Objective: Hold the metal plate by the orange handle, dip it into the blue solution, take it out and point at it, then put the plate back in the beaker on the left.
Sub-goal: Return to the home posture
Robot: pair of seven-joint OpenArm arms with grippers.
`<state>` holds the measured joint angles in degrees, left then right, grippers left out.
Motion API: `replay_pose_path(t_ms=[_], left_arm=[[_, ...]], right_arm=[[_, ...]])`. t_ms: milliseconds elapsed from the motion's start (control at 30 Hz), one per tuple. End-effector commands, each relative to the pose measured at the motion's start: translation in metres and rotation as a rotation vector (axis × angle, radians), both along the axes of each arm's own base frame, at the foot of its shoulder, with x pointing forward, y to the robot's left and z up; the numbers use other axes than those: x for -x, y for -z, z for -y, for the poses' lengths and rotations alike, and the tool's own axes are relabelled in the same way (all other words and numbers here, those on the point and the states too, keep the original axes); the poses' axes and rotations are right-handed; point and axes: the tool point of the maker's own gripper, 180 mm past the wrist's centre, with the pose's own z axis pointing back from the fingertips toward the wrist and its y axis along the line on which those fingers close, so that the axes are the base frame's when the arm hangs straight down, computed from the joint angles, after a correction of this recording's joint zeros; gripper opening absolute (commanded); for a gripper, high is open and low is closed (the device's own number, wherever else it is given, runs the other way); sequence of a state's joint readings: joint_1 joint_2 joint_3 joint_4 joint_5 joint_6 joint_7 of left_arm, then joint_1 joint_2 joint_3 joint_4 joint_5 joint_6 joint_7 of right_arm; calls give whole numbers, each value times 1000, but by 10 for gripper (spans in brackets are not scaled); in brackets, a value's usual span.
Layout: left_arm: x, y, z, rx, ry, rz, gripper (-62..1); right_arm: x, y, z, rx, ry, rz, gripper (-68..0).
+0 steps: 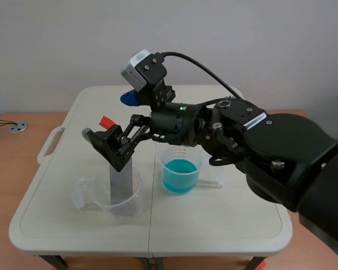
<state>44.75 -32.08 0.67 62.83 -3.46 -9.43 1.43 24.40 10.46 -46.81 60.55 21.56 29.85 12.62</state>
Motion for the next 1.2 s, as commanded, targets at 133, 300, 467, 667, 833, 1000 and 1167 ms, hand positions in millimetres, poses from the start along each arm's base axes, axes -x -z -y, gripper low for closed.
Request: replay_pose_path(t_ms=[133,300,467,667,833,1000,1167], left_arm=[[-56,-41,-60,-151,-2,162,14],[-100,-88,-96,-222,-27,316,14],[-139,-137,-110,-215,-46,488,14],[-172,-177,-75,-92,3,685,14],[-183,-202,-21,71,51,816,14],[-180,-220,35,240,93,887,14],[-172,-229,76,354,109,899,14]], right_arm=[[-27,-20,44,8,99,58,-10],[-38,-21,86,12,204,52,-10],[-32,-19,118,35,272,48,-10],[-9,-24,143,52,310,57,-10],[12,-30,160,58,341,64,-10],[29,-36,176,64,375,71,-10],[43,-42,193,79,414,76,-10]])
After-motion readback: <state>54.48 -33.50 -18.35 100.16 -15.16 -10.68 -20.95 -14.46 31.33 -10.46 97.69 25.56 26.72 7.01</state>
